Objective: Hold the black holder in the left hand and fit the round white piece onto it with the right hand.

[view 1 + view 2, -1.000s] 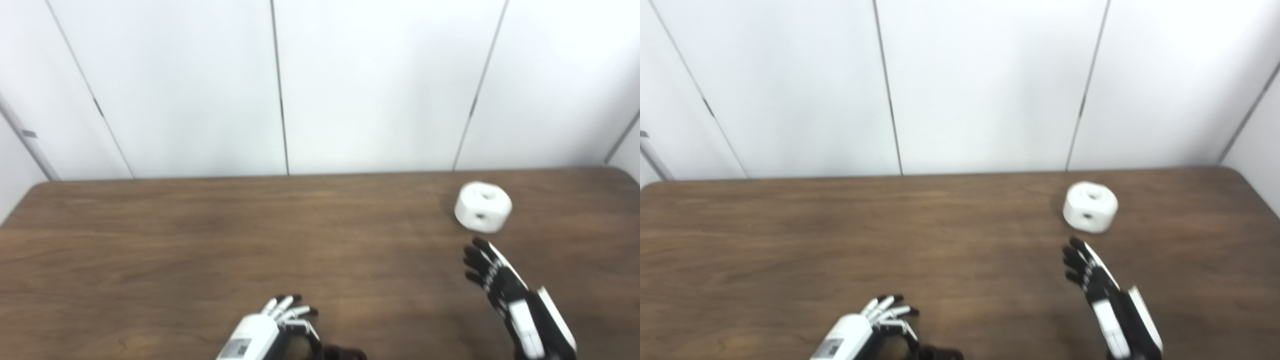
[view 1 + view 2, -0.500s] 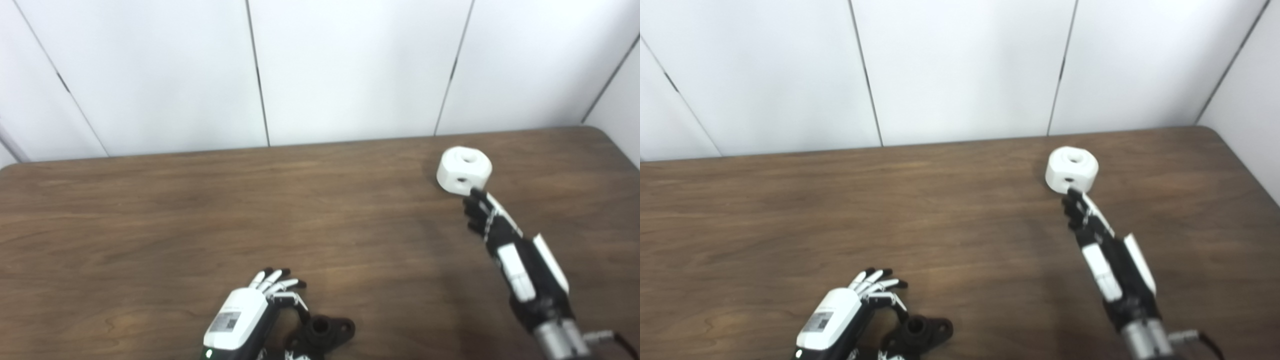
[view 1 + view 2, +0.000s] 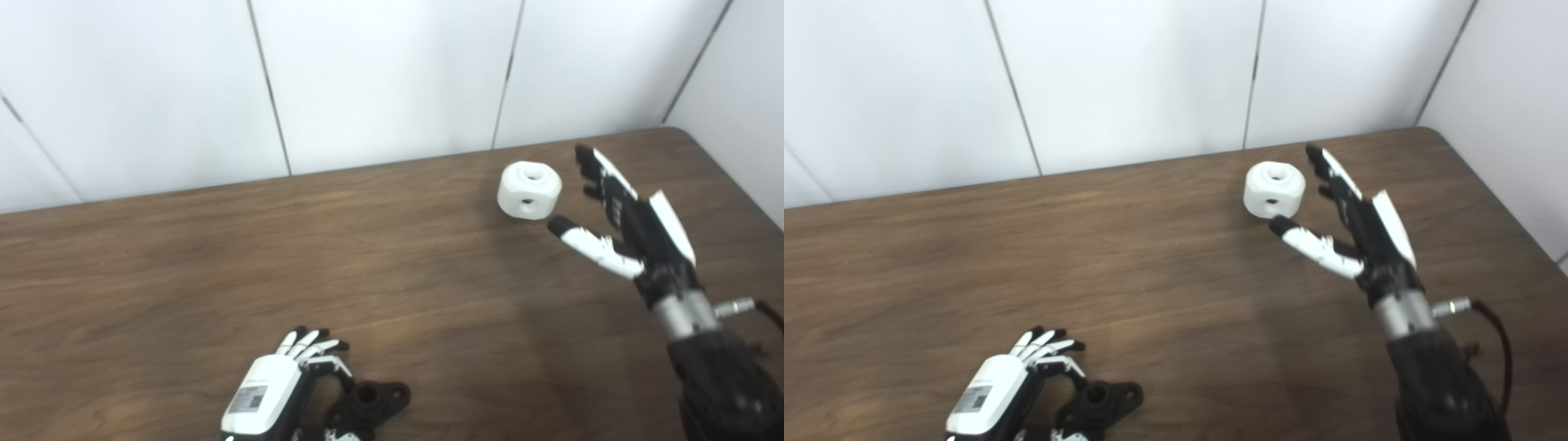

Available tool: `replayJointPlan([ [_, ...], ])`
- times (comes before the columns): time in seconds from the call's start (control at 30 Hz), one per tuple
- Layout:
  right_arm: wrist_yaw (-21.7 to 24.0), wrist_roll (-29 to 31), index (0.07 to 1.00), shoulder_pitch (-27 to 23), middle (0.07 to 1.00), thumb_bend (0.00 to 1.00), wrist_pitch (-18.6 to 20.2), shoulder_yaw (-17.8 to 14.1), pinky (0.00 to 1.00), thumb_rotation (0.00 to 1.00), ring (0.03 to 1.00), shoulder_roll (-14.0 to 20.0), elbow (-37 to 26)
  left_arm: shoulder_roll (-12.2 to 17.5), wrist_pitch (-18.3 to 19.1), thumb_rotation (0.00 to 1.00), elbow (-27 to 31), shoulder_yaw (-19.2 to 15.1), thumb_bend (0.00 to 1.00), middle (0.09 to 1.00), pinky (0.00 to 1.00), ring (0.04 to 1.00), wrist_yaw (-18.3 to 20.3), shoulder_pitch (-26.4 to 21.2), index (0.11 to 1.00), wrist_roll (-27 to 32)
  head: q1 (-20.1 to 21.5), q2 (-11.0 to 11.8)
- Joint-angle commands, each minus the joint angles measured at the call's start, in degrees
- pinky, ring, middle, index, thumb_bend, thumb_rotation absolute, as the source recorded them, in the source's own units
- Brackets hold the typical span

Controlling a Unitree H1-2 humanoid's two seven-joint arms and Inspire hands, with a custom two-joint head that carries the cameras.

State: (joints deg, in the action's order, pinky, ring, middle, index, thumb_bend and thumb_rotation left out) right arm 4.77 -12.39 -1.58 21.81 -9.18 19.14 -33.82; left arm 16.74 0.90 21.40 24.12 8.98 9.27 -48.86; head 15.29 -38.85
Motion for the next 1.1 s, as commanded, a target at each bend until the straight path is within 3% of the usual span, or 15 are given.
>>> replayJointPlan([
  [0.0, 0.6, -3.2, 0.929, -3.5, 0.964, 0.69, 0.2, 0.9, 0.93, 0.46, 0.958, 2.5, 1.6, 1.8, -0.5, 0.05, -1.9, -0.1, 0.52, 0.812, 0.99, 0.920, 1.2, 1.1, 0.487, -1.4, 1.2, 0.5],
  [0.23, 2.5, -16.6, 0.914, -10.2, 0.984, 0.74, 4.9, 6.9, 0.99, 0.42, 0.999, 7.1, 8.2, 2.5, -2.9, 0.05, -3.4, -1.3, 0.52, 0.808, 0.98, 0.915, 0.2, 1.6, 0.486, -0.6, 6.4, 3.8],
  [0.6, 7.7, -22.2, 0.863, -19.6, 1.000, 0.83, 5.1, 6.8, 0.96, 0.34, 1.000, 10.9, 20.6, 3.0, -4.0, 0.05, -2.4, -2.4, 0.52, 0.797, 0.95, 0.896, 0.8, 2.4, 0.485, -0.4, 6.6, 4.2],
  [0.9, 11.1, -27.3, 0.871, -26.4, 1.000, 0.89, 5.0, 10.2, 0.95, 0.34, 1.000, 14.1, 29.5, 3.1, -4.1, 0.05, -2.1, -3.1, 0.52, 0.793, 0.94, 0.891, 0.8, 2.7, 0.485, -0.2, 6.8, 4.2],
  [1.07, 17.2, -30.8, 0.861, -29.8, 1.000, 0.89, 5.1, 11.0, 0.95, 0.36, 1.000, 14.9, 32.6, 3.0, -3.9, 0.05, -1.5, -3.1, 0.52, 0.793, 0.93, 0.889, 1.5, 2.8, 0.485, -0.5, 6.9, 3.9],
])
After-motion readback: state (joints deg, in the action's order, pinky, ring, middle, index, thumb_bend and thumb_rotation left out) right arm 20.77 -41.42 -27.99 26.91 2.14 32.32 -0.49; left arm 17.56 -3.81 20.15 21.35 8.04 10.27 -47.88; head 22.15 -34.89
